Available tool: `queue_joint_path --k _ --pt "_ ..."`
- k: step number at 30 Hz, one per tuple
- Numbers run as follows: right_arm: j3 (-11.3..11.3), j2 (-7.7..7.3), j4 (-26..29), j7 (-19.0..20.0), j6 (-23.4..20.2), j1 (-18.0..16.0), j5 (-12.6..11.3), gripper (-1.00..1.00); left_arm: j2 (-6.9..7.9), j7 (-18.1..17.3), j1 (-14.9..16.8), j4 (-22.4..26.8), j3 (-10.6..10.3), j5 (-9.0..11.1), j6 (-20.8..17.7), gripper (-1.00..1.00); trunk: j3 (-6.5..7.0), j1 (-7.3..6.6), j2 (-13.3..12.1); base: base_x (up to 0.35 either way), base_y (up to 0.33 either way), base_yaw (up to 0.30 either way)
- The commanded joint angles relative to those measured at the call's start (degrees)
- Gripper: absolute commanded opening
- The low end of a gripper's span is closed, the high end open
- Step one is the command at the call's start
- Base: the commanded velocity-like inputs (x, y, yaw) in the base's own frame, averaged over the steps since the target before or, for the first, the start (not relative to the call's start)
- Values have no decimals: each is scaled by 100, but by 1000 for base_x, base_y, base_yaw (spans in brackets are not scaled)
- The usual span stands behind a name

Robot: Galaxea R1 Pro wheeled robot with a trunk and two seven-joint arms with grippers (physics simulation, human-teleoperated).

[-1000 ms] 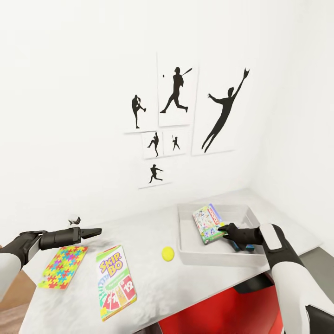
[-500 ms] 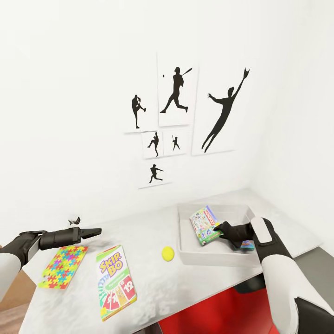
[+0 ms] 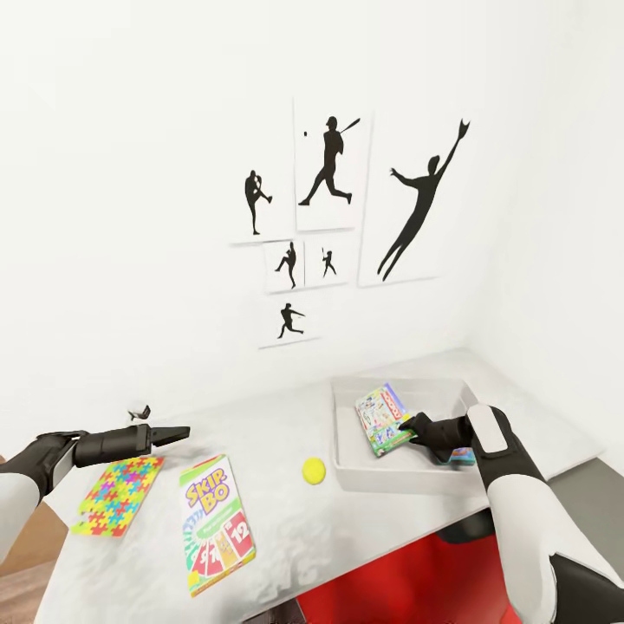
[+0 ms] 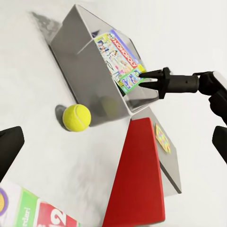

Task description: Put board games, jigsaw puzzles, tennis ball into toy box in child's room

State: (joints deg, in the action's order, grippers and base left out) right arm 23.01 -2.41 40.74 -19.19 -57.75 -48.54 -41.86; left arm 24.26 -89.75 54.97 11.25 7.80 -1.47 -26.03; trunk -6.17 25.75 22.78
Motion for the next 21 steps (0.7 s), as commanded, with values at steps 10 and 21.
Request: queue_joint_path --k 10,21 --pt "10 105 4 -59 -8 -69 -68 -100 0 -25 5 0 11 -19 -60 100 -91 3 14 0 0 0" --pt "10 127 4 -58 -8 -77 -70 -100 1 -25 5 0 11 -18 -60 100 -98 3 14 0 0 0"
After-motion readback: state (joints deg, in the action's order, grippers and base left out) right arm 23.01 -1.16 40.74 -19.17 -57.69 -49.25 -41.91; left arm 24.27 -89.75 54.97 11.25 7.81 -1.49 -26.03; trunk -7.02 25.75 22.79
